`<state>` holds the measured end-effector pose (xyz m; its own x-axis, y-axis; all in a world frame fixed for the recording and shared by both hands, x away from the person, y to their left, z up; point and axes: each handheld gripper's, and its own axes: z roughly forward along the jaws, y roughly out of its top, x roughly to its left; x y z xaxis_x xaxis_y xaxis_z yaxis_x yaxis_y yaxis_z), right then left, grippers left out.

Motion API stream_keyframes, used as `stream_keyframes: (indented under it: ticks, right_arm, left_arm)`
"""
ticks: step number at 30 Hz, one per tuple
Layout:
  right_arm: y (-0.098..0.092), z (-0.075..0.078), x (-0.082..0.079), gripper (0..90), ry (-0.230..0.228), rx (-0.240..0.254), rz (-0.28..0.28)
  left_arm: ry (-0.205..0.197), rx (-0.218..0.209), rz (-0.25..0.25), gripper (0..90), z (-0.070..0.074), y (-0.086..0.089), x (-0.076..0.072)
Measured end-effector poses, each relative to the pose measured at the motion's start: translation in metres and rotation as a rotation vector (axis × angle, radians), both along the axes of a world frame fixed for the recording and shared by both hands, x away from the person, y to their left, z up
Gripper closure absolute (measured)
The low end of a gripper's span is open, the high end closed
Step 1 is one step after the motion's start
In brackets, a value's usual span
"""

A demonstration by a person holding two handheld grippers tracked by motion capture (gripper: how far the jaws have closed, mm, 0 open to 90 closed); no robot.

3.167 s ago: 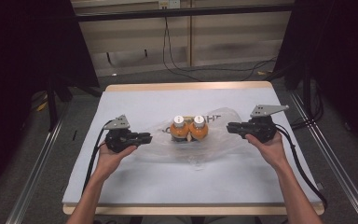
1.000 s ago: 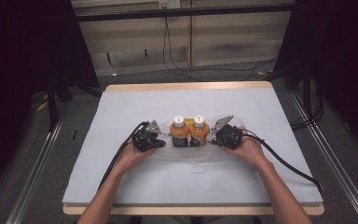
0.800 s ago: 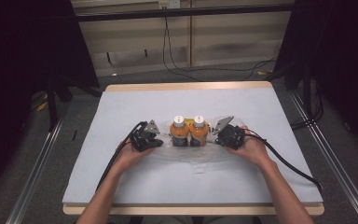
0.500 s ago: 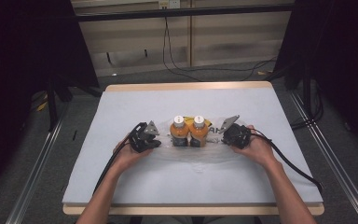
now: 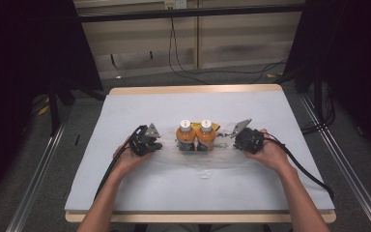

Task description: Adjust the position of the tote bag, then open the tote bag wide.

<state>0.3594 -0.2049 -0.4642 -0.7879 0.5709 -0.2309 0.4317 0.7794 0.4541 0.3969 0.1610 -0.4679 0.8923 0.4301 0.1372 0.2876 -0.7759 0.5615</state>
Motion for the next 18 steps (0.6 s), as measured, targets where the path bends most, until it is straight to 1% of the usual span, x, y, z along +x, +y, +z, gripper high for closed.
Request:
stream_keyframes:
  ticks: [1,3,4,5,7,8,9,10,11,13,14,15,16,17,18]
  right_arm:
    - [-0.001,0.000,0.000,90.0,0.001,-0.001,0.007]
    - [-0.003,0.000,0.000,90.0,0.004,0.006,0.007]
    - [-0.004,0.000,0.000,90.0,0.004,0.004,0.016]
    - [-0.004,0.001,-0.001,90.0,0.009,0.007,0.011]
    - [-0.005,0.000,-0.002,90.0,0.006,0.013,0.005]
    - [-0.006,0.001,-0.003,90.0,0.007,-0.001,0.013]
    - [-0.006,0.001,-0.004,90.0,0.011,0.003,-0.001]
    - [-0.009,0.001,-0.004,90.0,0.009,-0.007,-0.004]
    - [-0.012,0.001,-0.005,90.0,0.007,-0.006,0.003]
    - [-0.019,0.001,-0.005,90.0,0.015,-0.006,-0.015]
    - [-0.021,0.001,-0.006,90.0,0.013,-0.001,-0.027]
    - [-0.024,0.001,-0.006,90.0,0.015,0.002,-0.029]
    - [-0.026,0.001,-0.007,90.0,0.019,0.001,-0.030]
    - [-0.028,0.001,-0.008,90.0,0.019,-0.002,-0.041]
    - [-0.030,0.001,-0.008,90.0,0.021,-0.006,-0.038]
  left_arm:
    - [-0.011,0.003,0.007,90.0,-0.001,-0.001,0.000]
    - [-0.010,0.006,0.006,90.0,0.000,0.001,0.001]
    - [0.002,0.002,0.008,90.0,0.000,0.001,0.001]
    - [-0.004,0.015,0.006,90.0,0.000,0.001,0.001]
    - [-0.033,0.091,-0.010,90.0,0.002,-0.002,-0.003]
    - [-0.051,0.129,-0.024,90.0,0.004,-0.003,-0.005]
    - [-0.054,0.139,-0.026,90.0,0.004,-0.003,-0.007]
    - [-0.048,0.137,-0.026,90.0,0.004,-0.001,-0.007]
    - [-0.035,0.121,-0.020,90.0,0.004,0.001,-0.006]
    - [-0.015,0.096,-0.023,90.0,0.004,0.005,-0.004]
    - [-0.007,0.090,-0.019,90.0,0.004,0.007,-0.004]
    - [-0.005,0.099,-0.026,90.0,0.005,0.009,-0.004]
    - [0.002,0.090,-0.018,90.0,0.004,0.011,-0.003]
    - [-0.004,0.089,-0.011,90.0,0.004,0.013,-0.004]
    - [0.011,0.080,-0.009,90.0,0.004,0.014,-0.004]
